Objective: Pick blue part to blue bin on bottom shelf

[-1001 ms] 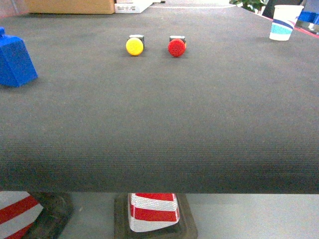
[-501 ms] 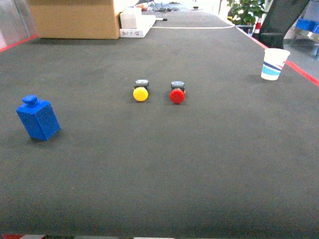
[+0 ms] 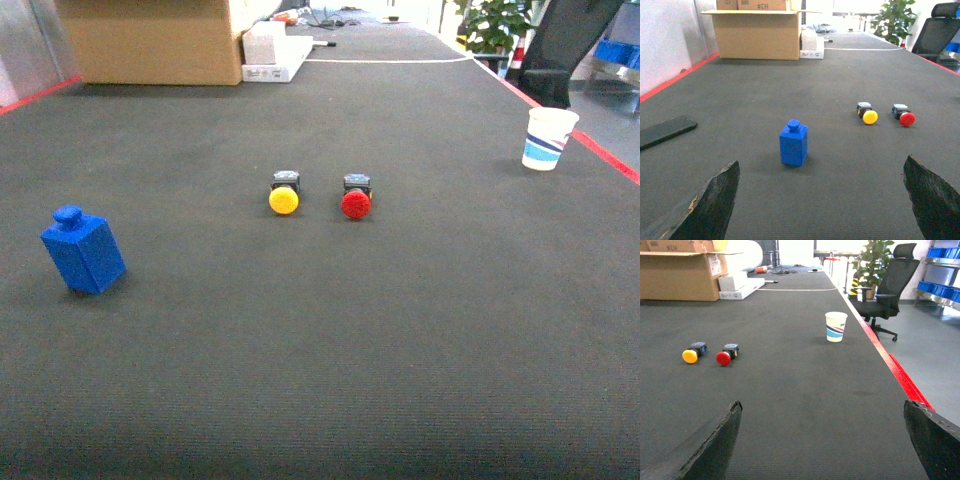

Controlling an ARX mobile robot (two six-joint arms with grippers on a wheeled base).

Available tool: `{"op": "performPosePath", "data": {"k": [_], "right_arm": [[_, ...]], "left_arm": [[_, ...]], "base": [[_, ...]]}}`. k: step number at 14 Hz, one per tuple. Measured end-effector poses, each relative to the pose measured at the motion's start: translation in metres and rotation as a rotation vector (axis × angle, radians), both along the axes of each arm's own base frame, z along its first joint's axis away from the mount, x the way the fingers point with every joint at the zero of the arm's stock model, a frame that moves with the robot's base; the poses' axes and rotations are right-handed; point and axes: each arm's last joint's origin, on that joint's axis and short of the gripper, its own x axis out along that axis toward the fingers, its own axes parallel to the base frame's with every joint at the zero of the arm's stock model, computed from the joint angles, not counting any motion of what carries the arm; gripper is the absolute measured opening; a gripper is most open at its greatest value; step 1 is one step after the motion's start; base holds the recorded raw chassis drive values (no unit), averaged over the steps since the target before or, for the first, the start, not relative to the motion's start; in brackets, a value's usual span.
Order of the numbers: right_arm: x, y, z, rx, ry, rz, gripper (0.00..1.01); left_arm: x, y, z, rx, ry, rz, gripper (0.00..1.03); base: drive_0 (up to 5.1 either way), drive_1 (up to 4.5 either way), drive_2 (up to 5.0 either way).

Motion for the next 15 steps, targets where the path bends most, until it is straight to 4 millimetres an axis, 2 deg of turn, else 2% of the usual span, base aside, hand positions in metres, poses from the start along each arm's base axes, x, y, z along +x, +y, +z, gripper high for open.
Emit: {"op": "performPosePath", "data": {"k": [15], "right_arm": [[0.0,0.0,0.0,0.0,0.0,0.0,0.98]], "left_arm": [[0.0,0.0,0.0,0.0,0.0,0.0,0.98]], "base": [[0.0,0.0,0.0]]}}
